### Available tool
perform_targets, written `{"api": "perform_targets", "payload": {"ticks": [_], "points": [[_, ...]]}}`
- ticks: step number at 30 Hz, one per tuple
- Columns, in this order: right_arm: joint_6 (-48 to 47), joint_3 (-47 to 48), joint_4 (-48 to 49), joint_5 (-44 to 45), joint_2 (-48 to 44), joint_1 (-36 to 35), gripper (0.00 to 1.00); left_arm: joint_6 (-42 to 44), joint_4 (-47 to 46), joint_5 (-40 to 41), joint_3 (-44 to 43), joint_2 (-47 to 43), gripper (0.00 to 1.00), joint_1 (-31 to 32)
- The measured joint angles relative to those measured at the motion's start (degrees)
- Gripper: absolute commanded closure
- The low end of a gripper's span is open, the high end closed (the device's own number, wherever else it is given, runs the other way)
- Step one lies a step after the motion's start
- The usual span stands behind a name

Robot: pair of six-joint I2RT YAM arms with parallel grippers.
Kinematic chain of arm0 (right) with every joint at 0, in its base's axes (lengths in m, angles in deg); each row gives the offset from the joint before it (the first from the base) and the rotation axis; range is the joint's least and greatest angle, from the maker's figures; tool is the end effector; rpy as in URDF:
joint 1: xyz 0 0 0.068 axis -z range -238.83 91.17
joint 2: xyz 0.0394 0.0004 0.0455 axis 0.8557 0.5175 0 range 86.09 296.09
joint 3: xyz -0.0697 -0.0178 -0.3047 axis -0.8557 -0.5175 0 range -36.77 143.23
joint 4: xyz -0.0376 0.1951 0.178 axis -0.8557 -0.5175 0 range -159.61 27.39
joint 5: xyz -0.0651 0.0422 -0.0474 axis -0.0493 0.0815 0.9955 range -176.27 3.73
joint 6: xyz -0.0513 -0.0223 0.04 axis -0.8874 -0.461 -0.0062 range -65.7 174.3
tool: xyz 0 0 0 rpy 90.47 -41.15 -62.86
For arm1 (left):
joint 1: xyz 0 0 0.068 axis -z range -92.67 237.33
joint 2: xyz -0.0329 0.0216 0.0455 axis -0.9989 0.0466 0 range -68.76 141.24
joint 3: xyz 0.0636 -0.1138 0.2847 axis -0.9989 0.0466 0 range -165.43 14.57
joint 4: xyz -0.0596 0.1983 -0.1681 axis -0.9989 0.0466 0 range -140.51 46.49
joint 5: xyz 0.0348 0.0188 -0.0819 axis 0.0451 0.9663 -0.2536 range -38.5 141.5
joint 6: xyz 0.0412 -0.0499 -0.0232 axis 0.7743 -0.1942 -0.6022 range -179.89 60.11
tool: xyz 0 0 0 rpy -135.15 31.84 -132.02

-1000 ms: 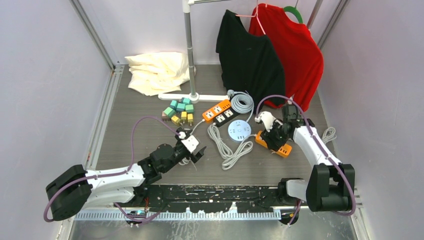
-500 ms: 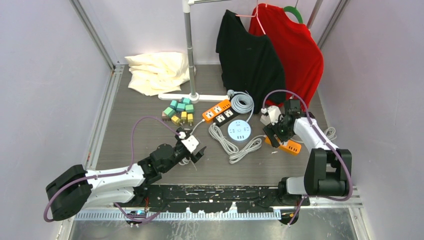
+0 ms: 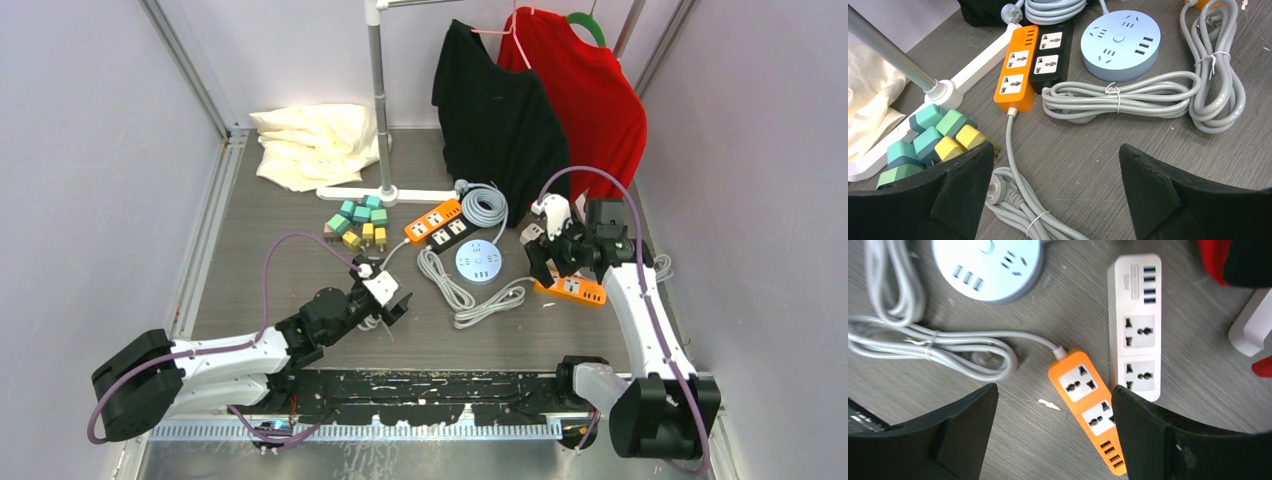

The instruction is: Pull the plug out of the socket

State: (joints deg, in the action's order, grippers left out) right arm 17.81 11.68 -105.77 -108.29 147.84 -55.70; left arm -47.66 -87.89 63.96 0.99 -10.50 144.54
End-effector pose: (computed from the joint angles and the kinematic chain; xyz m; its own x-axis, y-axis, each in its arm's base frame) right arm 0.2034 0.0097 0.2787 -0.5763 -0.5206 -0.6300 -0.6205 0.7804 -0.0773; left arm 0.1221 -0.1675 0.2235 0.0821 0.2544 -0.9636 0.7035 0.6701 0.2369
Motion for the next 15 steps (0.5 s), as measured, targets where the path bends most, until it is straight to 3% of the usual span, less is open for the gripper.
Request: {"api": "perform_targets", "payload": {"ticks": [5, 15], "points": [[1.8, 1.7, -1.6, -6.6, -5.3, 0.0, 0.09, -1.8, 3.9, 2.3, -2.1, -0.2, 0.03, 0.0], [6.9, 4.3, -2.6, -12.9, -9.4, 0.3, 0.05, -14.6, 24.7, 0.7, -17.5, -10.1, 0.0, -0.6]]}}
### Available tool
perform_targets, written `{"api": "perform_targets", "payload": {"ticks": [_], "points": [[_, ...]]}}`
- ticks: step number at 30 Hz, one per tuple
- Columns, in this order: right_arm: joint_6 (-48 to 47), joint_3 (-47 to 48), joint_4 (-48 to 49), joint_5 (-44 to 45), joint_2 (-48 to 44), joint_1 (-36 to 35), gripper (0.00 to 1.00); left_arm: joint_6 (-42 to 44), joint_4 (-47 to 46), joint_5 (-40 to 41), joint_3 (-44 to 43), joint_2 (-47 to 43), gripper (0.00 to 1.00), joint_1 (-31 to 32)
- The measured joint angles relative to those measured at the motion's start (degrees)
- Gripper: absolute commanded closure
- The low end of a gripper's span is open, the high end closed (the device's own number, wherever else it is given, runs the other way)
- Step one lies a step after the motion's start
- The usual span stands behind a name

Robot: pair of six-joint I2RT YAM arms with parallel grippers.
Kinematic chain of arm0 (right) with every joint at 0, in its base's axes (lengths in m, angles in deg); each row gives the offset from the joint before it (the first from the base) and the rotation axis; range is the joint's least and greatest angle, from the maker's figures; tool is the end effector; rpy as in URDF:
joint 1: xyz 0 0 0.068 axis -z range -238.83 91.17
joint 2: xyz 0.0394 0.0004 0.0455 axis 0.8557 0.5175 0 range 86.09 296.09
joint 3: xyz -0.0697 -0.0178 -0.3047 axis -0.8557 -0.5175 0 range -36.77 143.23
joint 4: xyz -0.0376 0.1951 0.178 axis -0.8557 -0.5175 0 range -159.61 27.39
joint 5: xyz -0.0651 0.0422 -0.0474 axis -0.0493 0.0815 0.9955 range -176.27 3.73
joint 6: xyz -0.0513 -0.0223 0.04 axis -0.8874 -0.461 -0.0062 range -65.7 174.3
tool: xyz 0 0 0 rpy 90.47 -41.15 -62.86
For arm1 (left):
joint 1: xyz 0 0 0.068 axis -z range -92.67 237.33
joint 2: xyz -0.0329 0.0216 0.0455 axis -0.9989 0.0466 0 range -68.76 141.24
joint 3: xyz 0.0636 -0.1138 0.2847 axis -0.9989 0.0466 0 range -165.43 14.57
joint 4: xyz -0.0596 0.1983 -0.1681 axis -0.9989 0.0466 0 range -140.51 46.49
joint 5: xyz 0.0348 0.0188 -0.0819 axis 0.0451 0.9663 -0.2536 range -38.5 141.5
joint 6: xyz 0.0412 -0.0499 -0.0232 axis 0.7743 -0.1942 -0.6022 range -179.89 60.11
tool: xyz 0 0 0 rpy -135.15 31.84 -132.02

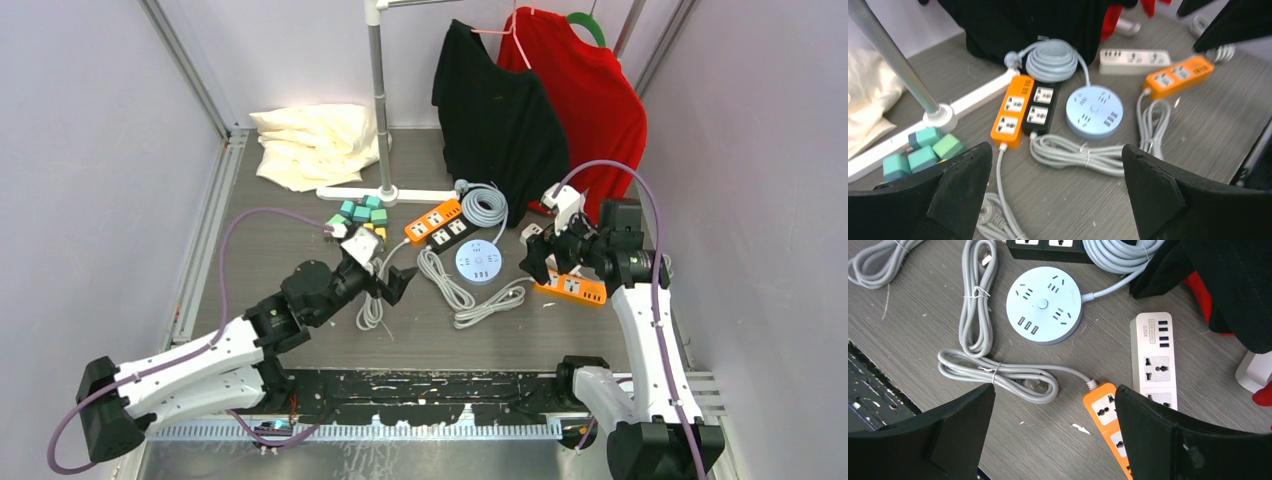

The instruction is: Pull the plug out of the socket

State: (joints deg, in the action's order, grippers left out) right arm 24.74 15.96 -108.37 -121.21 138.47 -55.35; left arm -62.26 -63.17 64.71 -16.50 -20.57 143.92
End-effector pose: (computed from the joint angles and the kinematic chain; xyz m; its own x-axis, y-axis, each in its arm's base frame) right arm 0.1695 0.0216 0.3318 -0.4449 -0.3781 -0.8118 -0.6565 0.7543 0.0085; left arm 0.1214 -0.1611 0.3148 -0.0712 0.0347 -0.9969 0.6848 0.7284 -0.0235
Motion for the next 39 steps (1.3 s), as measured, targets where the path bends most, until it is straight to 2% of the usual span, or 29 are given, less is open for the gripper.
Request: {"api": "perform_targets", "payload": {"ticks": [8, 13, 20, 30, 39], "points": [[2.8, 0.5, -0.3, -1.9, -1.6, 0.1, 0.03, -5.7, 11.6, -3.0, -14.3, -0.7, 0.02, -0.5], [5.0, 0.5, 0.1, -1.2, -3.6, 0.4, 0.0, -9.4, 16.5, -7.7, -19.3, 0.7, 0.04, -0.6], [9.1, 3.6, 0.0, -1.9, -4.2, 0.4, 0.0, -13.1, 23.3, -12.5, -25.4, 2.9, 0.01, -0.6], [12.3, 29.3, -8.2, -9.4, -1.0, 0.4, 0.0, -15.8, 29.4, -9.9, -31.2, -1.8, 0.0, -0.7], [21.4, 39.6, -12.0, -13.9, -1.3, 0.4, 0.0, -16.9, 34.8, -5.8, -36.3, -2.5, 0.0, -0.7]]}}
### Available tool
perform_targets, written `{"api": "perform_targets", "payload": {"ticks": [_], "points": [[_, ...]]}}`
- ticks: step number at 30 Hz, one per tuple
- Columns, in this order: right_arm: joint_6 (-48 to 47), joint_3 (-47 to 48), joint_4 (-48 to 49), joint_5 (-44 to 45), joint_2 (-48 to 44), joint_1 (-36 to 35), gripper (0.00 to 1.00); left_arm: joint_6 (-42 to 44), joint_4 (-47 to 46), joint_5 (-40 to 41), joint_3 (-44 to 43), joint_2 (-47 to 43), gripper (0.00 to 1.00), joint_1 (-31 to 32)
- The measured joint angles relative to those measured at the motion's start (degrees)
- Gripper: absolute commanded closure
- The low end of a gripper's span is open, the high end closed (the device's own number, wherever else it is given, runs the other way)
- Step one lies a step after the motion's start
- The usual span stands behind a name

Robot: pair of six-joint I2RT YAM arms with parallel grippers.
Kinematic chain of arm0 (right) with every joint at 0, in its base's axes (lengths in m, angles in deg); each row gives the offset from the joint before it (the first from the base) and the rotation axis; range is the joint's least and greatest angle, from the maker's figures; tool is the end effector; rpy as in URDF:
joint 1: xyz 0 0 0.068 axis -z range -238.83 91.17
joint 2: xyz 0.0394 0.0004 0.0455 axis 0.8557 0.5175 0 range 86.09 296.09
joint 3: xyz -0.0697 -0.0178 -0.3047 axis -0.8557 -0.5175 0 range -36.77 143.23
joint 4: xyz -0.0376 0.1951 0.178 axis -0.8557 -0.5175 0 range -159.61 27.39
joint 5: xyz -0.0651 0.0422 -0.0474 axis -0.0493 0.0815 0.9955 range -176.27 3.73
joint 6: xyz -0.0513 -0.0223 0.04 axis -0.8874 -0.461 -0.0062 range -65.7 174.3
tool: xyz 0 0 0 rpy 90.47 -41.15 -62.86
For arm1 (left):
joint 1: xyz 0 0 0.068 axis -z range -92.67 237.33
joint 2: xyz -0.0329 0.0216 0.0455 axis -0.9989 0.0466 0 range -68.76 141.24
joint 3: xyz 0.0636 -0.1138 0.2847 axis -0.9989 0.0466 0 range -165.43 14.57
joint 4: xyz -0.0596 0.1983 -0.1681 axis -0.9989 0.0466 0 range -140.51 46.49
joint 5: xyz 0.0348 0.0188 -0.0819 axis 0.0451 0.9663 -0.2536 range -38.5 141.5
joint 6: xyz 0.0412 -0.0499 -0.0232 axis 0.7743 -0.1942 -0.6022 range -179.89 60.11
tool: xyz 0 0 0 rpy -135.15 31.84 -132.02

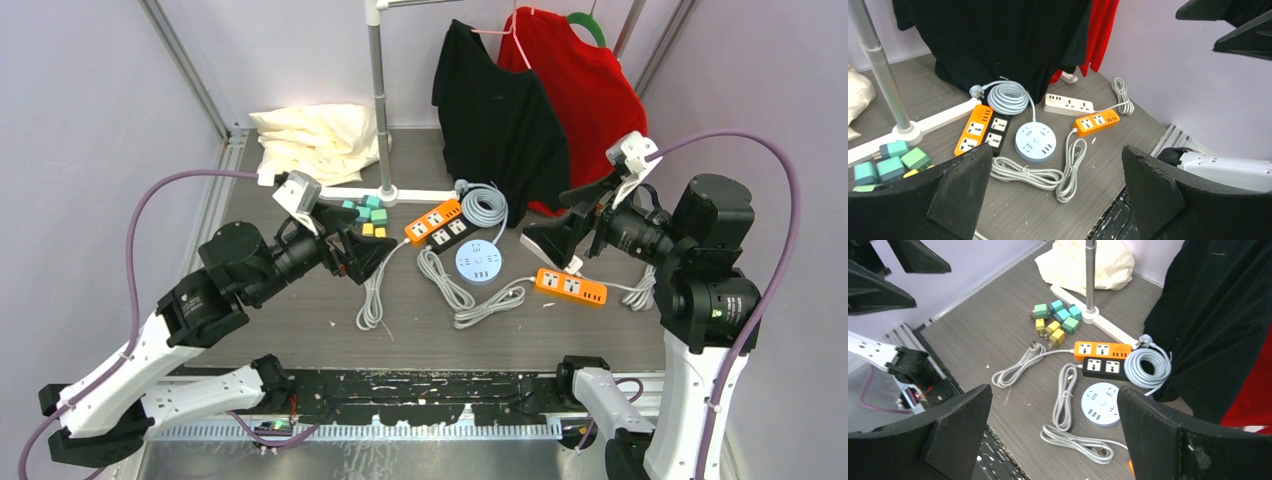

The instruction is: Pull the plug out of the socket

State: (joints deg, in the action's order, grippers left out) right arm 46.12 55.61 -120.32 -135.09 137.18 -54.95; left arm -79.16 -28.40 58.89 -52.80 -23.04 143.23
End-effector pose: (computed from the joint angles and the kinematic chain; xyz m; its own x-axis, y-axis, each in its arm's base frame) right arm 0.0857 0.0361 0.5304 -0.1831 -0.0815 -0.9797 -0.7090 0.7014 0.0741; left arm 0.0881 -0.1175 0.4794 -0.2514 -0.2125 -0.9443 0.7056 0.6276 -0.3291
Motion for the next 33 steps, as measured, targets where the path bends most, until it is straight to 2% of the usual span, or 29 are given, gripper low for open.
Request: {"api": "perform_targets", "payload": {"ticks": [4, 14, 22, 33], "points": [[4.9, 1.3, 0.0, -0.7, 0.2, 0.0, 0.0, 0.4, 2.5, 0.4, -0.6, -0.7, 0.0, 0.0], [14.6, 5.0, 1.6, -2.5, 1.4, 0.4, 0.0, 6.5, 6.6, -5.7, -4.3, -4.0, 0.01, 0.0], [28.3, 8.2, 6.0, 2.5, 2.1, 0.7, 0.0, 7.5, 8.6, -6.0, -8.9, -5.7, 0.01, 0.0], [31.1, 14.4, 7.1, 4.8, 2.9, 0.8, 0.0, 7.8, 11.3, -6.1, -14.5, -2.3, 0.01, 0.0]]}}
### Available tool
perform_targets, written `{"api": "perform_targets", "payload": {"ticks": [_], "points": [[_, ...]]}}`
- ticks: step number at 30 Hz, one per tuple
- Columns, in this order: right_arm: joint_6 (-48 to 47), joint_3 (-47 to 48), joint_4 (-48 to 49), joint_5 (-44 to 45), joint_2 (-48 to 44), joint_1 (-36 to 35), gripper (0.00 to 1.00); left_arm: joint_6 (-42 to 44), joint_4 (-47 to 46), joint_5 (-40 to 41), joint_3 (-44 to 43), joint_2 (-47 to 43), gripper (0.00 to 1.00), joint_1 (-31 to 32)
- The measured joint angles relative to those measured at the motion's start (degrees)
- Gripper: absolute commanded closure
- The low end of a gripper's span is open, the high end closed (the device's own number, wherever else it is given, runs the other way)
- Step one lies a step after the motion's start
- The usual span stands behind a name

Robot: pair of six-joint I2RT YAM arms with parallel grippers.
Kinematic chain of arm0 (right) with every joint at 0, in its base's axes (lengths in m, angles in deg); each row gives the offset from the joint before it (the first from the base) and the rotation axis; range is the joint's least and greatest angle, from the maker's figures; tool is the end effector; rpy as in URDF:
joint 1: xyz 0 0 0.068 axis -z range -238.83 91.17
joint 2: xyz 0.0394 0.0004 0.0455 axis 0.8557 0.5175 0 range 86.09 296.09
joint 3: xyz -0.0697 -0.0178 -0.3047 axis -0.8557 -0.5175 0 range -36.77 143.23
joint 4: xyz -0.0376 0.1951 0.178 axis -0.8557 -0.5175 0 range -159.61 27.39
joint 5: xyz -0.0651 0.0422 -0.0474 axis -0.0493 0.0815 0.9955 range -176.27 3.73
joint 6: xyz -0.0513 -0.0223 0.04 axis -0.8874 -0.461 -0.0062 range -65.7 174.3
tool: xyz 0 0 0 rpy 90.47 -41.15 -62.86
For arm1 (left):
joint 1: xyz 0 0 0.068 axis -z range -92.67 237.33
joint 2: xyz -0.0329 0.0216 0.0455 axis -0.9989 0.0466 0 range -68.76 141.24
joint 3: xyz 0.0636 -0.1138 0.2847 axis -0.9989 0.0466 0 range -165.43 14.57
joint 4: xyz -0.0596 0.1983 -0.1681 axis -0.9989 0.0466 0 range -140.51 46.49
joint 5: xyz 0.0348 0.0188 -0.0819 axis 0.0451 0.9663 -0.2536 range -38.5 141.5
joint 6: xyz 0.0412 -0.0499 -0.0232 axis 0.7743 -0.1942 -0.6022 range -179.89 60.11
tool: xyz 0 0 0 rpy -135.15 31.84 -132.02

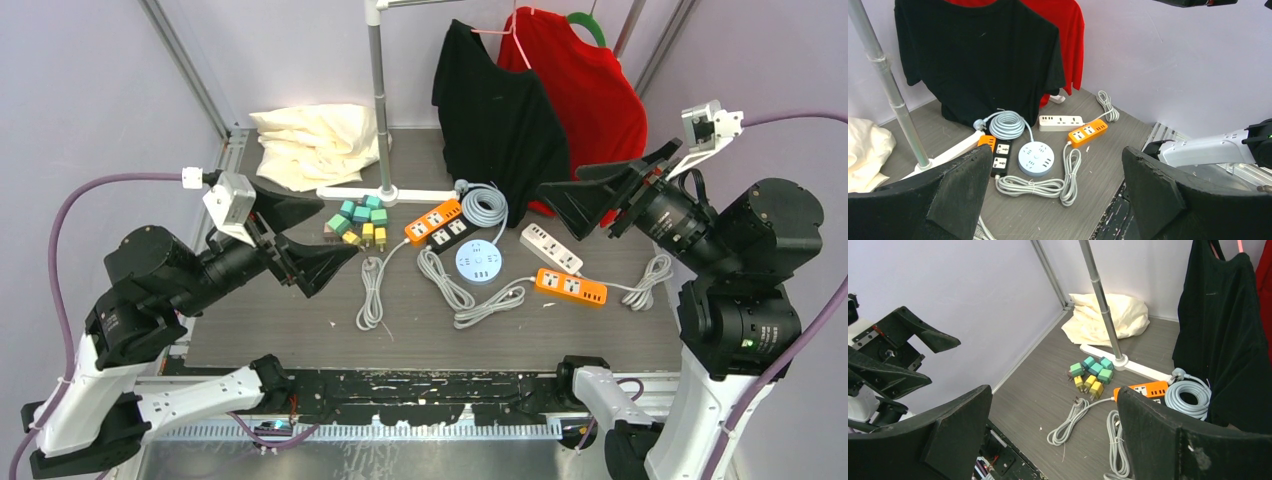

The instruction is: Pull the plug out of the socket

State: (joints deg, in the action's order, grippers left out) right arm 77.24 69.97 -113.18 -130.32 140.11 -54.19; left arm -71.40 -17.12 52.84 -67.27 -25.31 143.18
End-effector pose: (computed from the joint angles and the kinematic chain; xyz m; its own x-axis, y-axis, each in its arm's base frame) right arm 0.0615 0.0338 0.6007 -0.2128 0.2983 -0.9304 -0.5987 0.7127 0.3655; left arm 0.0496 -0.0709 0.5376 -0.1145 -0.1866 -0.9757 0.8076 0.5545 -0.2008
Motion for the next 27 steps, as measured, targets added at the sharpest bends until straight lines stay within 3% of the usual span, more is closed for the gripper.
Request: {"api": "perform_targets", "payload": {"ticks": [27], "points": [[3.0, 6.8, 2.6, 0.0, 2.3, 0.1, 0.0, -0.2, 2.1, -1.0, -6.0, 1.4, 0.01, 0.0]]}}
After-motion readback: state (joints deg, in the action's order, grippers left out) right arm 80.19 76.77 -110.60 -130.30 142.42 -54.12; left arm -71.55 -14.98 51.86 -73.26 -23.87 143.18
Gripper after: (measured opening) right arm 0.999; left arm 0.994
